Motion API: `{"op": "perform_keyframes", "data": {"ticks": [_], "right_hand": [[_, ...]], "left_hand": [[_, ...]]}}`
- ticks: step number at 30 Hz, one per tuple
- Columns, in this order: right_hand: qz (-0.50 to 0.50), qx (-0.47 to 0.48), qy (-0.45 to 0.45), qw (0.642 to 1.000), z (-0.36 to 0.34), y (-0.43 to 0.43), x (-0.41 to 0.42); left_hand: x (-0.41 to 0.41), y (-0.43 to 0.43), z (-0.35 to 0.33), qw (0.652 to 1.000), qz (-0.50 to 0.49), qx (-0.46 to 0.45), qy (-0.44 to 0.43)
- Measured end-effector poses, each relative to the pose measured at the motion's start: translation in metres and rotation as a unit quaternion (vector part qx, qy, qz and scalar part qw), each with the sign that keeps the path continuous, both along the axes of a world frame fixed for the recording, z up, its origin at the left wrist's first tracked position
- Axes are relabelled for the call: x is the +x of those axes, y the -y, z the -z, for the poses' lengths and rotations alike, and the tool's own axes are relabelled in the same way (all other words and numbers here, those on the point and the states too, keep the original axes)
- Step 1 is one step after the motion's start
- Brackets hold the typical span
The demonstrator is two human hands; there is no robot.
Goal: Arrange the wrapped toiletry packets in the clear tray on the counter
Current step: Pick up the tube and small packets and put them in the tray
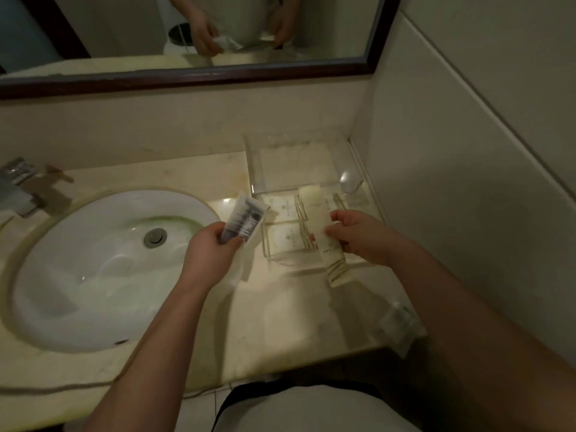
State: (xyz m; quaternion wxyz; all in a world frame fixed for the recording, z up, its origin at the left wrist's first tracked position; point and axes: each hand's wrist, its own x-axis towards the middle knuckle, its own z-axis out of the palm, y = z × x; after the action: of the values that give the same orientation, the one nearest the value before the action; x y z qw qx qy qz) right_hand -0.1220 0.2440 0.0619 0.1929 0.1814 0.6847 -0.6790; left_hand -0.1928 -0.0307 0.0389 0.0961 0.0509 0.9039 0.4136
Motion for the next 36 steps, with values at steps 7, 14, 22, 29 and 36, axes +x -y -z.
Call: {"op": "perform_keyframes", "data": {"ticks": [7,14,22,29,36], "right_hand": [[0.056,0.081,-0.018,0.995,0.001,-0.014,-0.029],[-0.072,0.341,-0.019,0.937,0.012,-0.03,-0.063],[-0.2,0.338,-0.013,0.919,0.038,-0.012,-0.083],[-0.258,0.36,-0.008,0.897,0.048,0.0,-0.085],[-0.234,0.426,-0.032,0.873,0.06,0.005,-0.075]], "left_hand": [[-0.035,-0.02,0.004,0.999,0.039,0.011,0.028],[-0.053,-0.022,0.006,0.999,0.015,-0.004,0.052],[-0.064,-0.024,0.001,0.998,0.007,-0.035,0.05],[-0.063,-0.033,-0.001,0.998,0.012,-0.033,0.048],[-0.07,-0.058,-0.007,0.995,0.083,-0.044,0.034]]}}
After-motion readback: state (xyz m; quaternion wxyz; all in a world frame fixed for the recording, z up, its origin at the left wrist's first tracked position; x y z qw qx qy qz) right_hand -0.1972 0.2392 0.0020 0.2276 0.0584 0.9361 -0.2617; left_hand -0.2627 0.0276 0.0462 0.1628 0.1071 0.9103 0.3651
